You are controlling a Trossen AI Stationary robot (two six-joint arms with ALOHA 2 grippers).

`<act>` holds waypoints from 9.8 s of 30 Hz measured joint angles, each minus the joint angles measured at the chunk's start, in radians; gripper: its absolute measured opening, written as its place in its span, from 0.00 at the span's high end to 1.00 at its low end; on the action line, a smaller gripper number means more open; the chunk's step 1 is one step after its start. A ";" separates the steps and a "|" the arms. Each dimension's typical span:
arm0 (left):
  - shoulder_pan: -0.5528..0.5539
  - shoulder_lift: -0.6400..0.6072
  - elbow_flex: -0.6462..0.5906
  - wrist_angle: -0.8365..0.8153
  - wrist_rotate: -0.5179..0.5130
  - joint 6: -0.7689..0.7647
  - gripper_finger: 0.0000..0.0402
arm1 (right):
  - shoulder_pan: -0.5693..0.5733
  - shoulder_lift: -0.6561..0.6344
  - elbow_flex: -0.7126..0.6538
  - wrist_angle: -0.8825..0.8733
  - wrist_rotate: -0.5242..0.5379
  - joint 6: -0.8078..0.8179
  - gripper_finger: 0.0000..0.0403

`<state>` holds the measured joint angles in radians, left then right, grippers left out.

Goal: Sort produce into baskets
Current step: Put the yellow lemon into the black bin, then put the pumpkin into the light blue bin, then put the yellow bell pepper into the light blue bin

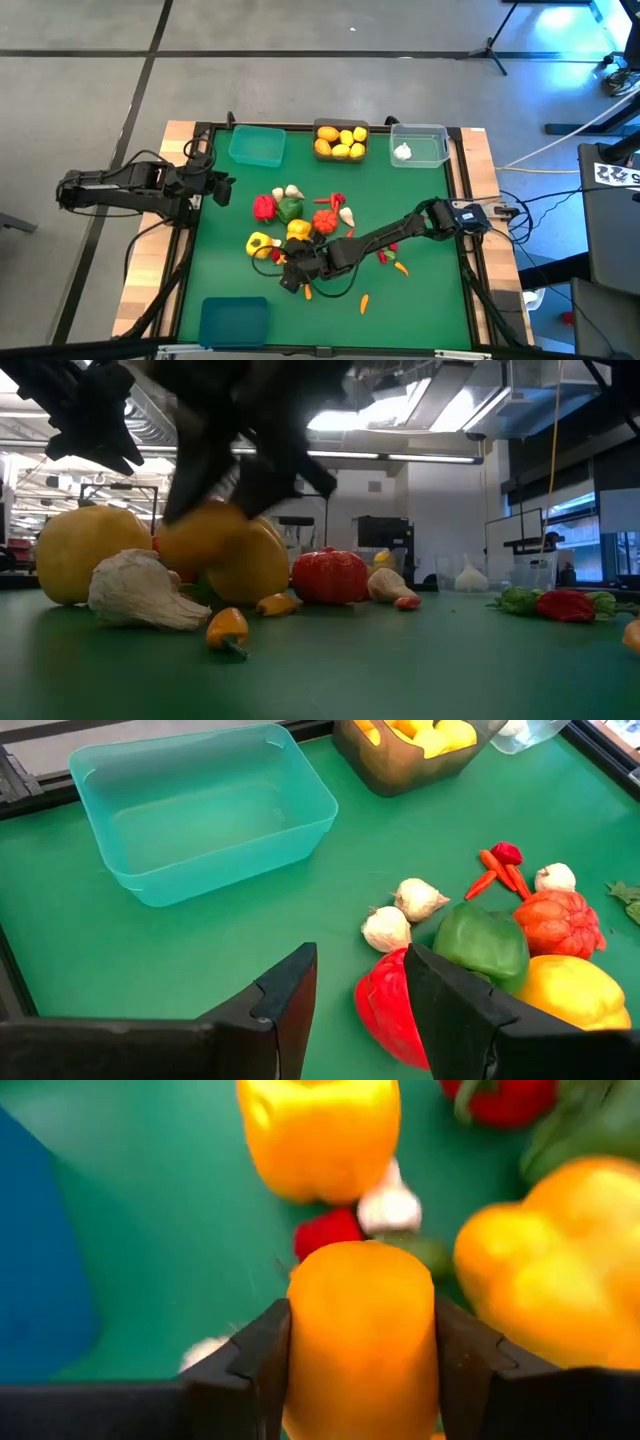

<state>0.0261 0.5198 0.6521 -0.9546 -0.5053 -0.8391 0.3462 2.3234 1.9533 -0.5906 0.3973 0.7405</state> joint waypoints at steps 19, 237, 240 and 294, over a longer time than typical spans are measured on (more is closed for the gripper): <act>0.000 0.000 0.000 -0.007 0.007 0.000 0.63 | -0.225 -0.111 0.373 -0.419 0.000 -0.385 0.57; 0.001 0.000 0.000 -0.052 -0.082 -0.128 0.63 | -0.757 0.000 0.378 0.060 -0.810 -0.746 0.09; 0.001 0.000 0.000 -0.055 -0.082 -0.127 0.63 | -0.729 -0.048 0.375 -0.154 -0.832 -0.855 0.10; 0.001 0.001 0.000 -0.059 -0.071 -0.084 0.63 | -0.249 -0.055 -0.145 -0.065 -0.473 -0.900 0.13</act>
<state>0.0269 0.5209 0.6518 -1.0134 -0.5766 -0.9226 0.0967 2.2684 1.8087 -0.6551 -0.0755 -0.1594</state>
